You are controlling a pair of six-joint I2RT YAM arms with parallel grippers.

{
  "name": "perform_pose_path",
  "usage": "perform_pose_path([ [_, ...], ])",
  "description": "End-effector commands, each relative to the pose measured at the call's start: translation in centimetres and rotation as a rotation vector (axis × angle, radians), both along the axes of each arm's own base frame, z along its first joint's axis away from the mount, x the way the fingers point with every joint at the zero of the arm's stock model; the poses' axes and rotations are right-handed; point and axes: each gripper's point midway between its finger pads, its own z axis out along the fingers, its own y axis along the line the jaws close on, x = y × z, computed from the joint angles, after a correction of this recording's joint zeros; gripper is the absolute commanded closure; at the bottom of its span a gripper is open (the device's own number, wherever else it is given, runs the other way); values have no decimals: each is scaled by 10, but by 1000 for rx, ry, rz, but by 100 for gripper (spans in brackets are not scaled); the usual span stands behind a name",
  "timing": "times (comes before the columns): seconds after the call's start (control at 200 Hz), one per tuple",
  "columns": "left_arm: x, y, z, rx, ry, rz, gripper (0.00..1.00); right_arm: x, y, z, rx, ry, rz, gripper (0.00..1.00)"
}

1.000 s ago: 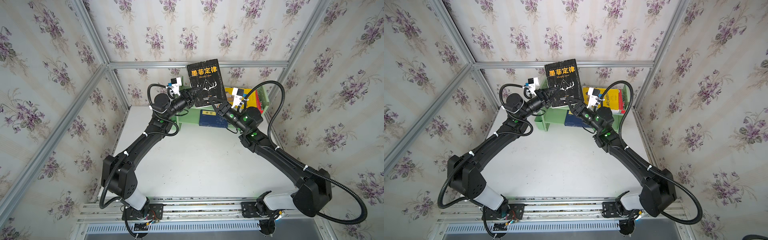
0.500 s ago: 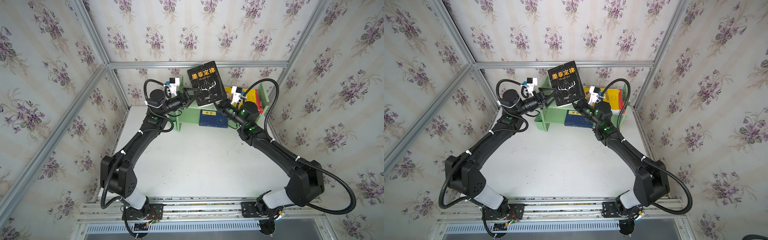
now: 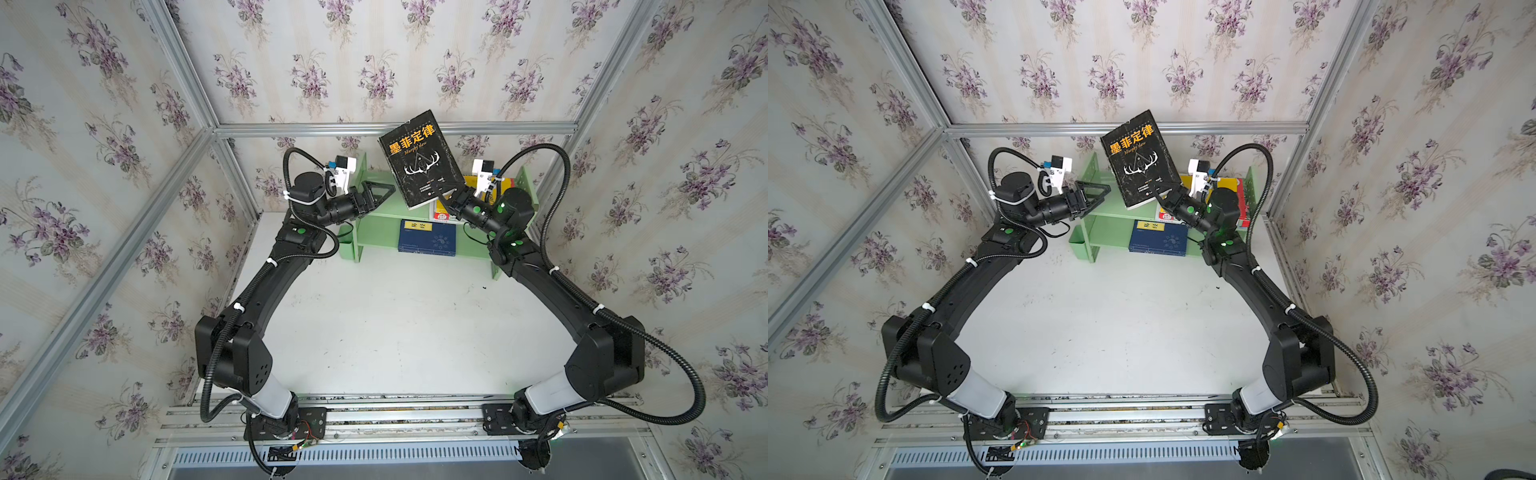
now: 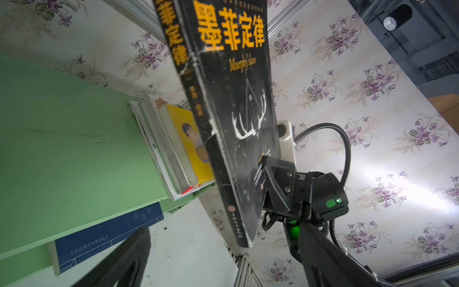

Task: Stacking books/files
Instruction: Pass the book.

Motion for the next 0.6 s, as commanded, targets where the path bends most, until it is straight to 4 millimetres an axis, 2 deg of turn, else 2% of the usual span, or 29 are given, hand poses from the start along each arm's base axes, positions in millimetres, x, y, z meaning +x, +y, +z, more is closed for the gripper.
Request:
perform_pose_path([
  [0.0,4,6,9,10,-51,56,3,-18,0,33,10,-134,97,100],
  [0.15,5,14,15,19,-82,119,1,-12,-8,29,5,-127,109,100],
  [0.595,4,12,19,0,-74,103,1,-18,-14,29,-17,-133,125,100],
])
